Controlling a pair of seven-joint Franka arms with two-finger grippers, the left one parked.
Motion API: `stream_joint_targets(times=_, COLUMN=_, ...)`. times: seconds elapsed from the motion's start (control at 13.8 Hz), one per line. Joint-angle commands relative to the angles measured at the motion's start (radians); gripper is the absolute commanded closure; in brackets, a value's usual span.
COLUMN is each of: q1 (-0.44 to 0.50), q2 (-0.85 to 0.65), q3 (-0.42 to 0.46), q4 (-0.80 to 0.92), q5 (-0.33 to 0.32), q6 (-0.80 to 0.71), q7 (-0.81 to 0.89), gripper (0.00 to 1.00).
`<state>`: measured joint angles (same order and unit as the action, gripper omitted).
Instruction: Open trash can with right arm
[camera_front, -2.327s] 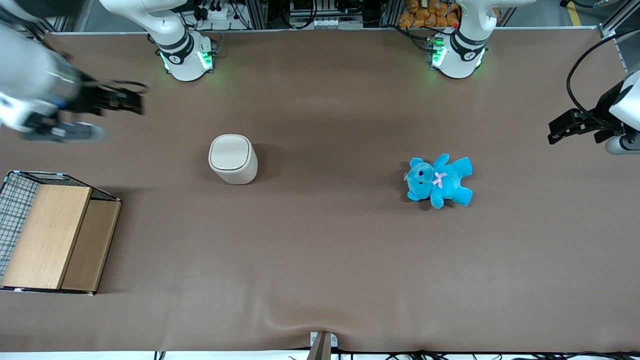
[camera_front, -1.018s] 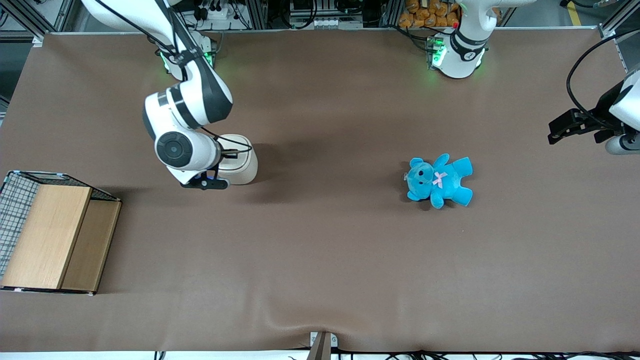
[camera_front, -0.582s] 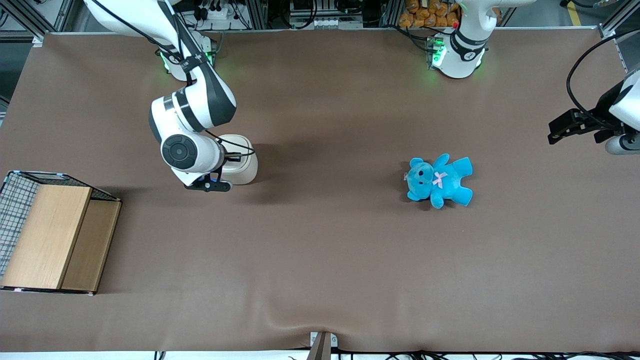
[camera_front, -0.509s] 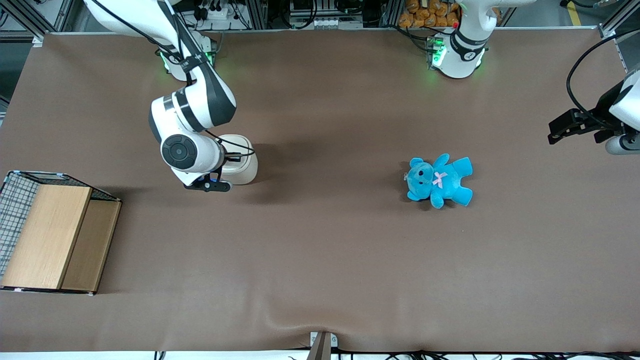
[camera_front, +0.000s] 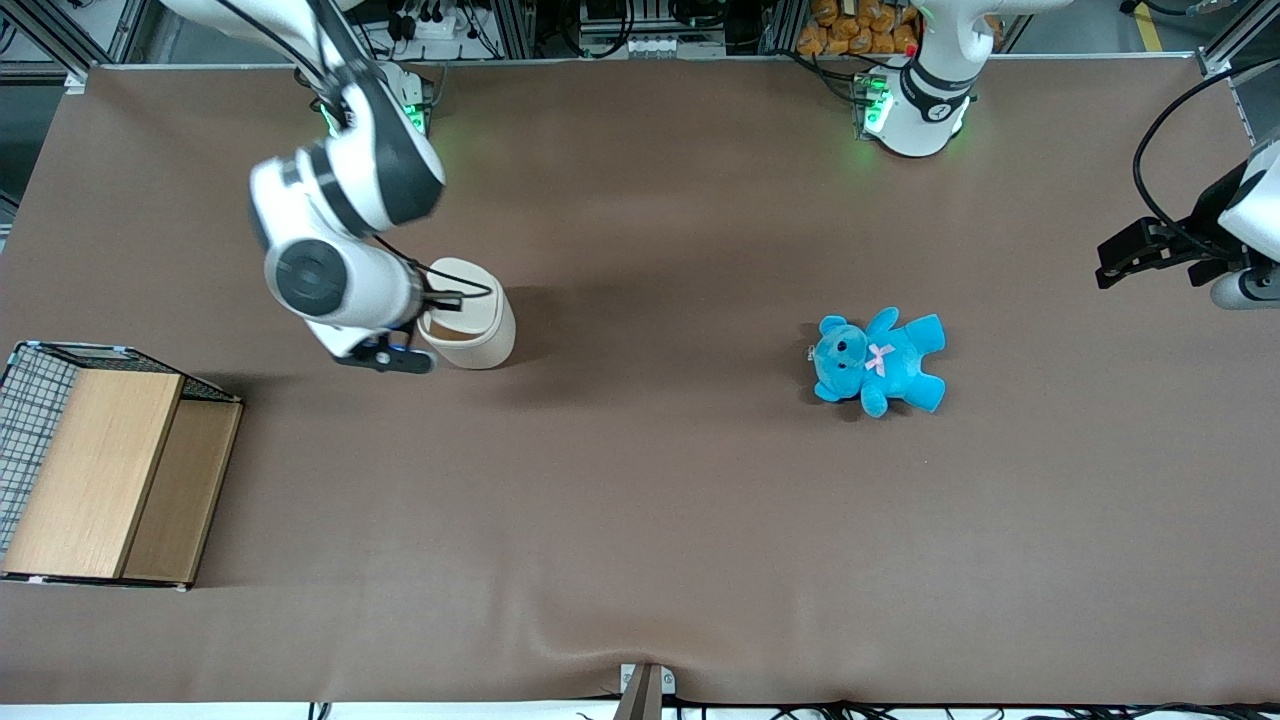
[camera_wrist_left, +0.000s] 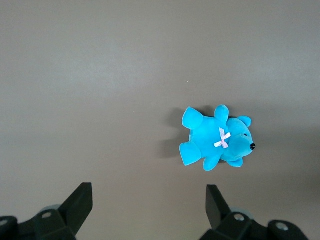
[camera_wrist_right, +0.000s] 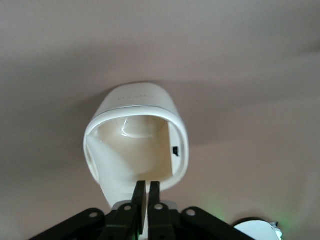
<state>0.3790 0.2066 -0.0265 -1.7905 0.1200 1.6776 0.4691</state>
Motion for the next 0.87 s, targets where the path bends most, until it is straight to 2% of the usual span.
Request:
stream_joint_targets(times=0.0, q1=-0.11, q2=-0.059, q3=0.005, q4=0.065, q5=0.009, q6=-0.035, q7=-0.038, gripper=0.0)
stream_joint_targets(times=0.36, q1=-0.288, q2=-0.183, q3=0.005, q4=0.083, q5=-0.017, q6=-0.038, q7=-0.309, gripper=0.0)
stream_joint_targets(times=0.51, q1=-0.351, q2=-0.228, q3=0.013, q4=0.098, q5=-0.031, q6=-0.048, q7=-0.362, gripper=0.0)
stream_joint_targets(times=0.58, q1=-0.364, q2=-0.237, q3=0.011, q4=0.143, q5=-0.034, q6=-0.067, q7=-0.363, gripper=0.0)
stream_joint_targets(times=0.8, q1=-0.377, q2=-0.222, q3=0.008, q4=0.336, q5=-0.104, q6=-0.231, q7=-0.363, gripper=0.0)
